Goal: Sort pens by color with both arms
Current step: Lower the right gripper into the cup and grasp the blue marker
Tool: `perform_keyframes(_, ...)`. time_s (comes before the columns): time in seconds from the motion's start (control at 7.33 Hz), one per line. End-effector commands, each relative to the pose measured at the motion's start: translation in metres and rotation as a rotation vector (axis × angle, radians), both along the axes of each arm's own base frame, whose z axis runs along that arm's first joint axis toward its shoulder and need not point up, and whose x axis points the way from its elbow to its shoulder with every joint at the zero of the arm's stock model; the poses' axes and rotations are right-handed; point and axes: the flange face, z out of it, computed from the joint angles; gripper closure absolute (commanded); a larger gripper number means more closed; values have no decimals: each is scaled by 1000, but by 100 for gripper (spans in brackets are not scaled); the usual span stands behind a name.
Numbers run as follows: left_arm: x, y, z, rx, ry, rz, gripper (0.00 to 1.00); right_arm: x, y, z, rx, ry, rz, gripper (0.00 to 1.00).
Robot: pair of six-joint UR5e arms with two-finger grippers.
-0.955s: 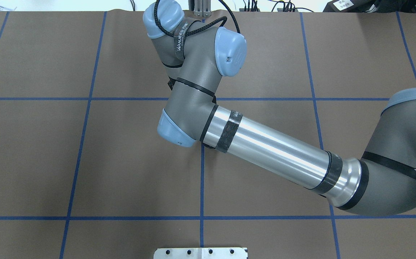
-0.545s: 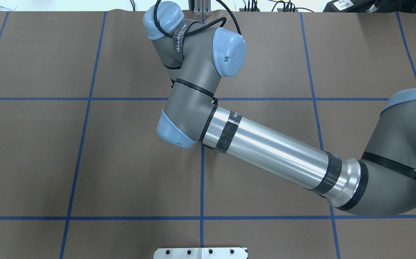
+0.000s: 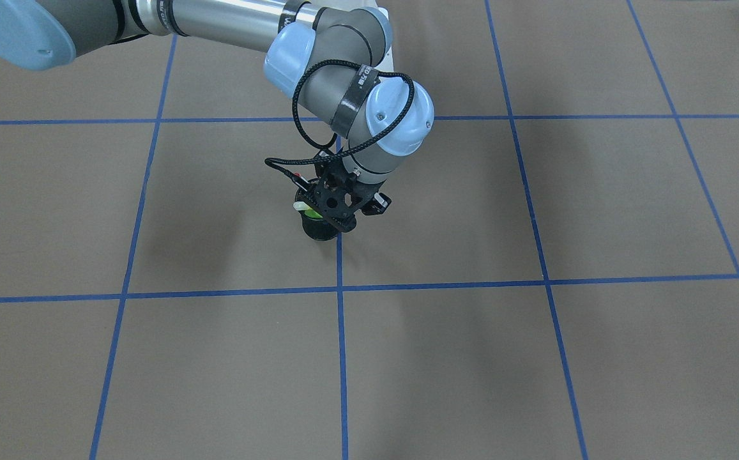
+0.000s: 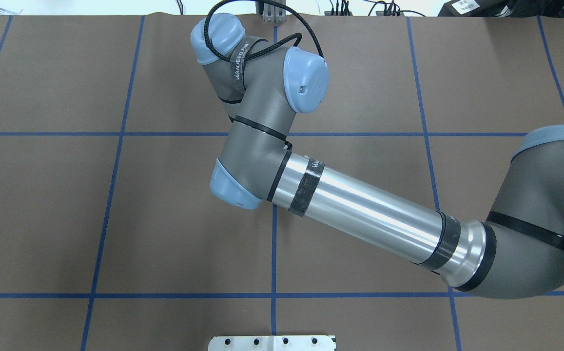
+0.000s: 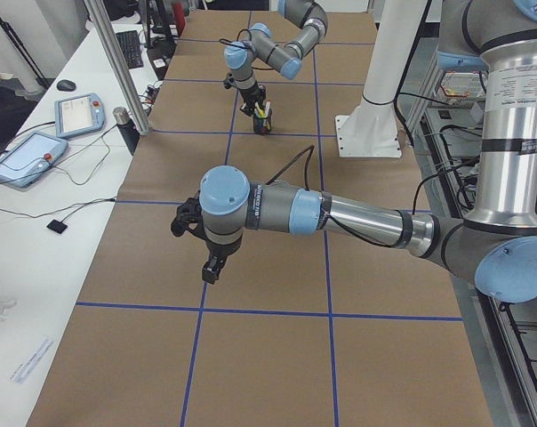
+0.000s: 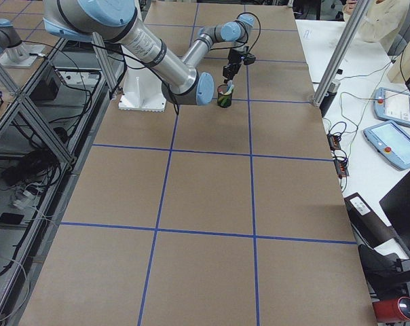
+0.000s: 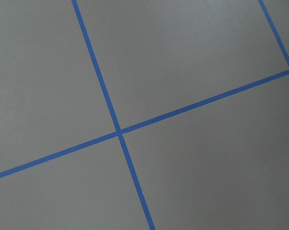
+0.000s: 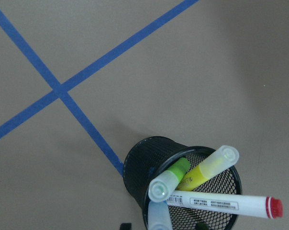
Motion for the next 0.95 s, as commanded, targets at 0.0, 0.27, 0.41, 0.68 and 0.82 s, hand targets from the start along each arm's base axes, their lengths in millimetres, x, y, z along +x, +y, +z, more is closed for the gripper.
perform_keyframes(0.0, 1, 0, 0, -1, 0, 2, 0, 0, 0, 2, -3, 2, 3, 51)
perform_keyframes(0.27, 1, 0, 0, -1, 0, 2, 0, 2, -2, 2, 3, 4, 4, 51)
perform_keyframes(0.41, 1, 0, 0, -1, 0, 2, 0, 3, -4, 2, 7, 4, 3, 51)
perform_keyframes(0.68, 1, 0, 0, -1, 0, 2, 0, 7, -9, 2, 11, 2, 8, 51)
perform_keyframes(0.82, 1, 0, 0, 1, 0, 2, 0, 7, -9, 2, 11, 2, 8, 56)
